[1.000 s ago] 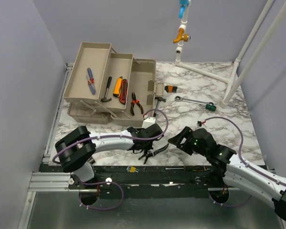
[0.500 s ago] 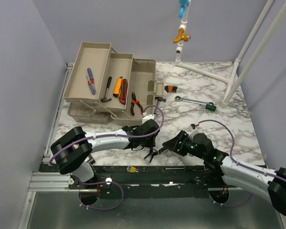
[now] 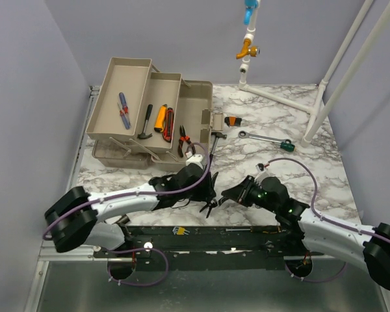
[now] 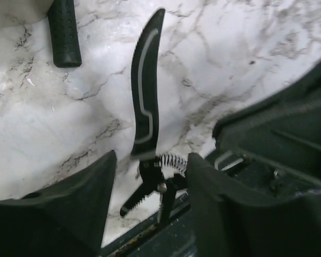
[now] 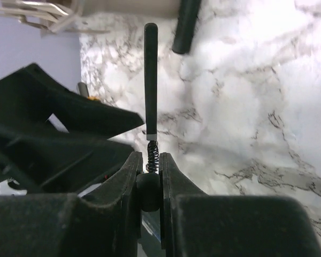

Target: Pack the tool kit

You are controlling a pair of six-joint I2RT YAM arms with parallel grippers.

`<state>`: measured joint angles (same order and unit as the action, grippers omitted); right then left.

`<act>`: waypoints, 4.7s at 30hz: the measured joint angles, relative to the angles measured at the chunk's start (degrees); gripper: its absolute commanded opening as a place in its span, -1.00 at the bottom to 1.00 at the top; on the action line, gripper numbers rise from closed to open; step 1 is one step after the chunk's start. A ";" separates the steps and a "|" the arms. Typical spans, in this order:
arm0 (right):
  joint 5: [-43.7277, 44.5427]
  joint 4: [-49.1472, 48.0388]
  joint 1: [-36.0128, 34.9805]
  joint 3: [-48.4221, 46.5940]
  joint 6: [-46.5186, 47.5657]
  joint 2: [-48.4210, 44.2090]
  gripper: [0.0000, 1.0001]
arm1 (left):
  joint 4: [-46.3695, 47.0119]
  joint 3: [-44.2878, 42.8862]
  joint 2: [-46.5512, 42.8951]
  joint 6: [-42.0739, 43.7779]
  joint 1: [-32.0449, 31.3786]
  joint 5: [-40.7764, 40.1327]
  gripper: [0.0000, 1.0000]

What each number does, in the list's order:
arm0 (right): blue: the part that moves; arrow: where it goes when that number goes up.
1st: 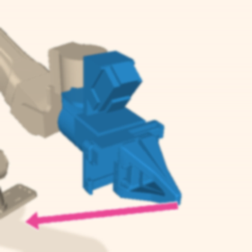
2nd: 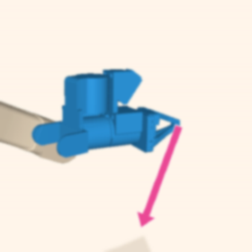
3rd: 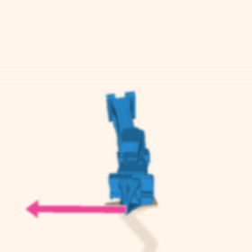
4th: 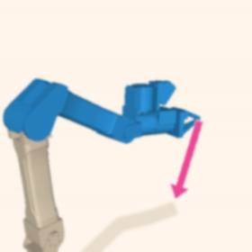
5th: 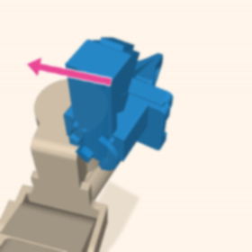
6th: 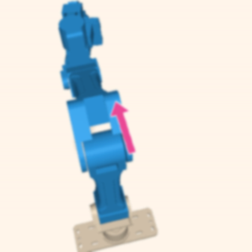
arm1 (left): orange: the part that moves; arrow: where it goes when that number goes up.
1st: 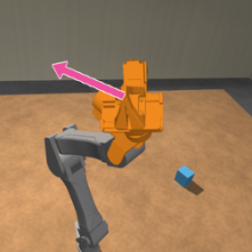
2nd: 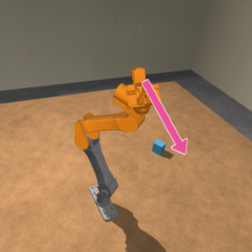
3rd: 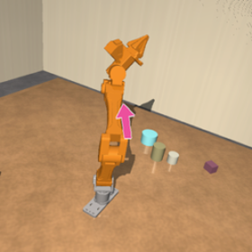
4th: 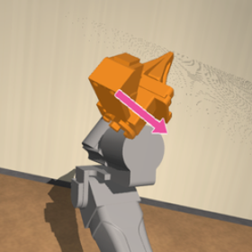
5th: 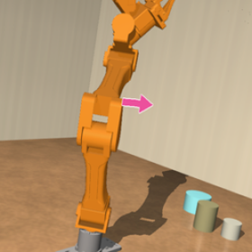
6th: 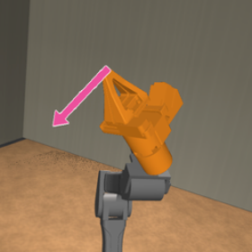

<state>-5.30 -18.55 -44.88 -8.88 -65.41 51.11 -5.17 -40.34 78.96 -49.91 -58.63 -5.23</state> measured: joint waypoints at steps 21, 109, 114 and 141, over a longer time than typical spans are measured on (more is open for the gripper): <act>11.52 22.36 0.42 -51.21 23.74 24.30 -0.99 | -28.81 -6.73 -41.68 8.09 1.18 -9.05 0.65; 21.14 16.48 9.03 -49.20 14.93 53.05 0.03 | -5.97 6.91 -34.91 18.40 25.44 3.06 0.64; 21.49 16.48 9.03 -50.03 15.58 54.77 0.03 | -8.70 8.09 -41.48 18.45 25.22 3.37 0.64; 37.07 24.22 5.51 -49.20 22.01 53.68 -0.99 | -11.37 9.66 -40.37 18.12 21.49 5.90 0.59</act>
<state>31.77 5.67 -39.38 -58.08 -43.40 104.79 -16.53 -30.68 38.59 -31.79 -37.15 0.67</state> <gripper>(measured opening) 0.105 0.800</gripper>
